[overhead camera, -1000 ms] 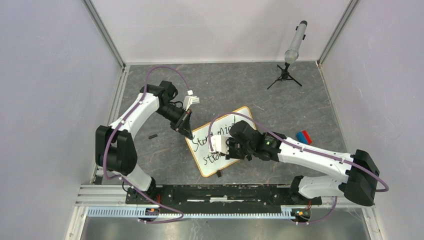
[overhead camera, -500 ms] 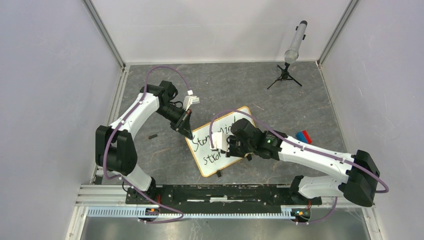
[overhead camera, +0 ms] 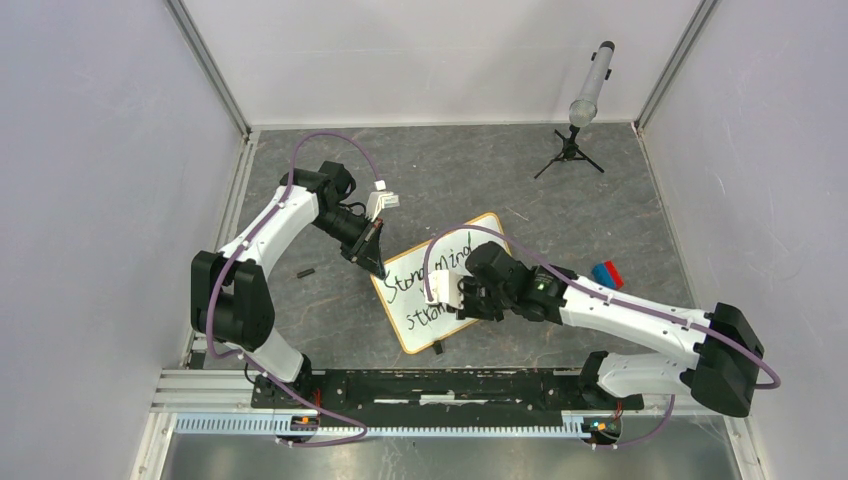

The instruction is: Write a sentence on the whiteboard

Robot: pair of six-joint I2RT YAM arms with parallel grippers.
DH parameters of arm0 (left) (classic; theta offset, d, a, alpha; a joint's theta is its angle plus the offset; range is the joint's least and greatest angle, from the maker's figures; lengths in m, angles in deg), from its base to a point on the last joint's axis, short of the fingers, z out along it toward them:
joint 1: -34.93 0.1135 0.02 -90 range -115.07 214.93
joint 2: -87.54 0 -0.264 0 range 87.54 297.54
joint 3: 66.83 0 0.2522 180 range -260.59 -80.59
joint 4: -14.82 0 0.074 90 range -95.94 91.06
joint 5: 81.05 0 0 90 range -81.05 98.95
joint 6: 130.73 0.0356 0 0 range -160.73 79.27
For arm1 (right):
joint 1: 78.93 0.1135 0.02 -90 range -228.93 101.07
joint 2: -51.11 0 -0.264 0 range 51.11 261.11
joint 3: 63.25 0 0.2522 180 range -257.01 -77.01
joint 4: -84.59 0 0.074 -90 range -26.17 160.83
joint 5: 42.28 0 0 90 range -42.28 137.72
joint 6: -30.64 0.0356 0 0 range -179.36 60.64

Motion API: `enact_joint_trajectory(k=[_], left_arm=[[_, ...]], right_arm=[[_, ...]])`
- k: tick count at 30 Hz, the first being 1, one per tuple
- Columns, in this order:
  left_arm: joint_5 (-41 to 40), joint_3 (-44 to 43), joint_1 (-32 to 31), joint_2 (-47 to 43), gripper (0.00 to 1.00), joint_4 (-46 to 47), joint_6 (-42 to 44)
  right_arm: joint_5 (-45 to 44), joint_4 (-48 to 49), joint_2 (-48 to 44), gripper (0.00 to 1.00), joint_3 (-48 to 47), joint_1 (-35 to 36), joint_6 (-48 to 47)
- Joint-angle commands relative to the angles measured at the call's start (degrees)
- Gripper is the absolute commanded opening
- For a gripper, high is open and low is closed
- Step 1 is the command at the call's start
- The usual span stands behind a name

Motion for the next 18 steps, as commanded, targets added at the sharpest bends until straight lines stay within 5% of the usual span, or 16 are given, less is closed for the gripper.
enact_joint_trajectory(k=[1,18], left_arm=[[-2.8,-1.5,0.1,-0.1,0.02,2.0,0.0],[-2.7,-1.3,0.1,-0.6,0.02,2.0,0.1]], right_arm=[[-0.3,0.7,-0.5,0.0,0.7,-0.2,0.3],[-2.3,-0.5,-2.2,0.0,-3.0,-1.3,1.2]])
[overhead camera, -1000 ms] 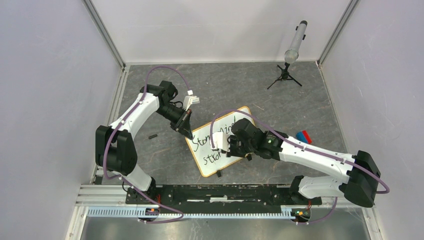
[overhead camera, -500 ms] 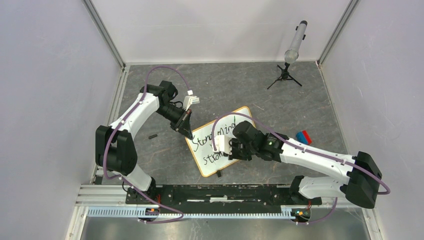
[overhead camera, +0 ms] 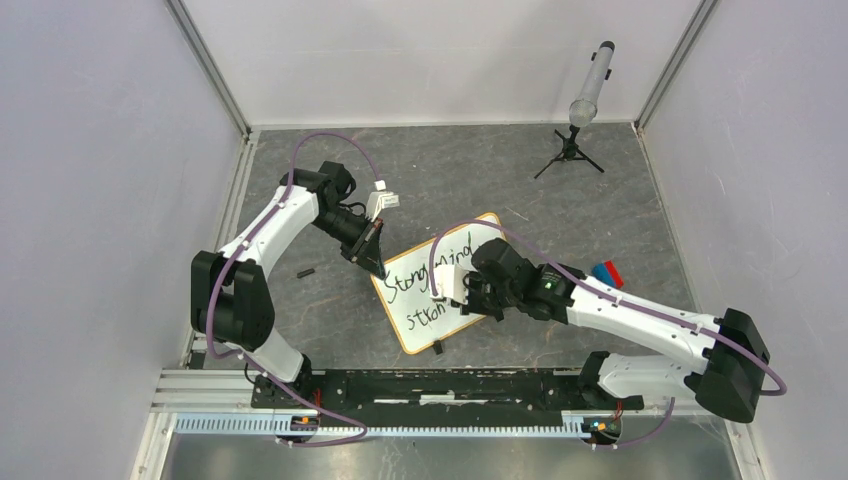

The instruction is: Write a sentence on the whiteboard

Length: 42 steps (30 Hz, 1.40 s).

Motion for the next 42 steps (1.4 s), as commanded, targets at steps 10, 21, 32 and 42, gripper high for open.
enact_joint_trajectory(k=[10,21,32,42], left_arm=[[-2.7,-1.0,0.1,-0.4,0.02,2.1,0.2],[-2.7,-0.9,0.1,-0.3,0.02,2.1,0.3],[-2.8,-1.0,0.1,-0.1,0.02,2.1,0.4],[-2.8,-1.0,0.1,-0.1,0.02,2.5,-0.2]], right_arm=[[-4.1,2.6,1.4,0.0,-3.8,-0.3,0.9],[-0.7,2.3,2.3,0.0,-2.4,0.0,0.4],[0.1,0.4,1.4,0.0,0.3,0.2,-1.4],[-4.4,0.8,0.5,0.0,-2.4,-0.5,-1.1]])
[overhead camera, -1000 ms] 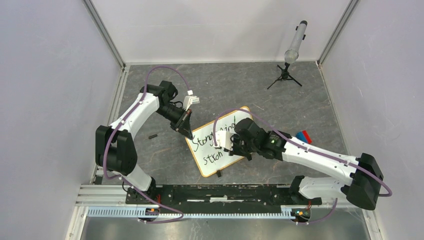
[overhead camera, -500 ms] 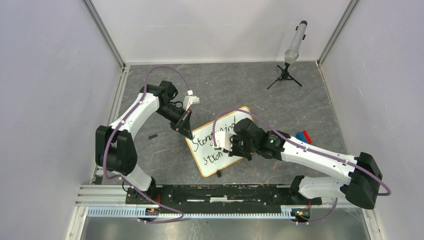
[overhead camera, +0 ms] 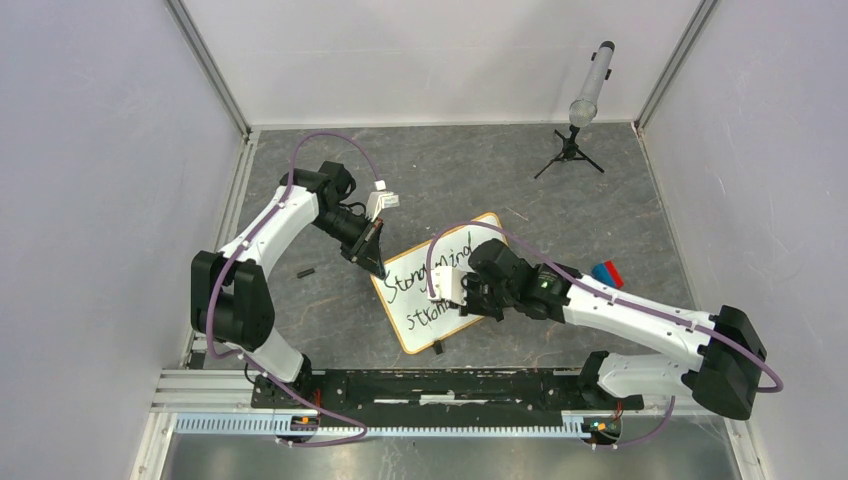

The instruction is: Write a sentence on the whiteboard

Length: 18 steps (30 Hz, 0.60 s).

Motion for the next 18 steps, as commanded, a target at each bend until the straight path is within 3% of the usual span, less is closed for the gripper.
enact_joint_trajectory(k=[1,18], left_arm=[[-2.8,-1.0,0.1,-0.2,0.02,2.4,-0.2],[-3.0,-0.9,0.1,-0.1,0.02,2.4,-0.1]], right_arm=[[-3.8,1.2,-0.7,0.0,-2.5,-0.8,-0.6],[-0.9,0.6,0.1,0.0,-0.4,-1.0,-0.6]])
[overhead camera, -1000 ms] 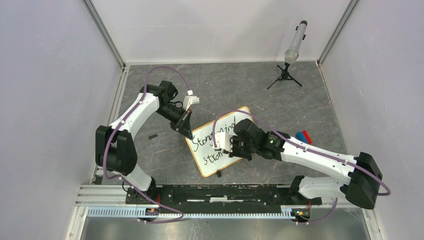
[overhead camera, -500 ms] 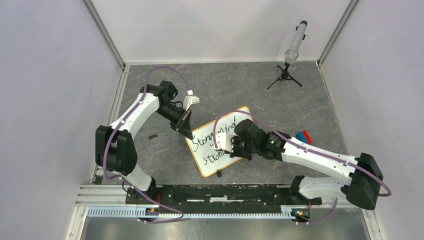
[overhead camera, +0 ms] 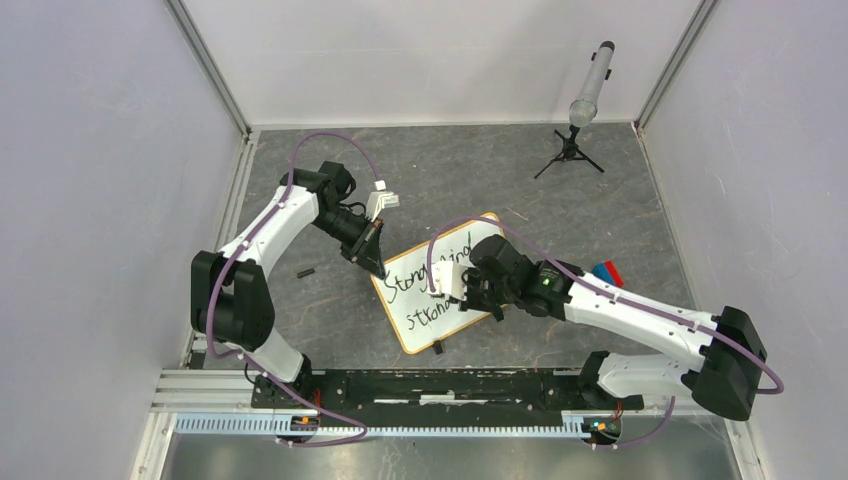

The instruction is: Write a sentence on the whiteboard

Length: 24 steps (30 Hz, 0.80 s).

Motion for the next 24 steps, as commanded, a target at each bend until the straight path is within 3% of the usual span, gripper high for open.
enact_joint_trajectory(k=[1,13,24], left_arm=[[-3.0,-0.9,0.1,-0.1,0.02,2.4,-0.1],[-3.1,-1.1,0.1,0.1,0.02,2.4,-0.4],[-3.4,-1.0,0.0,0.4,0.02,2.7,-0.7]], right_arm=[[0.7,0.9,0.1,0.0,1.5,-0.2,-0.6],[3.3,1.8,0.2,0.0,5.7,1.9,0.0],[5.5,2.8,1.7,0.0,0.4,3.1,0.1]])
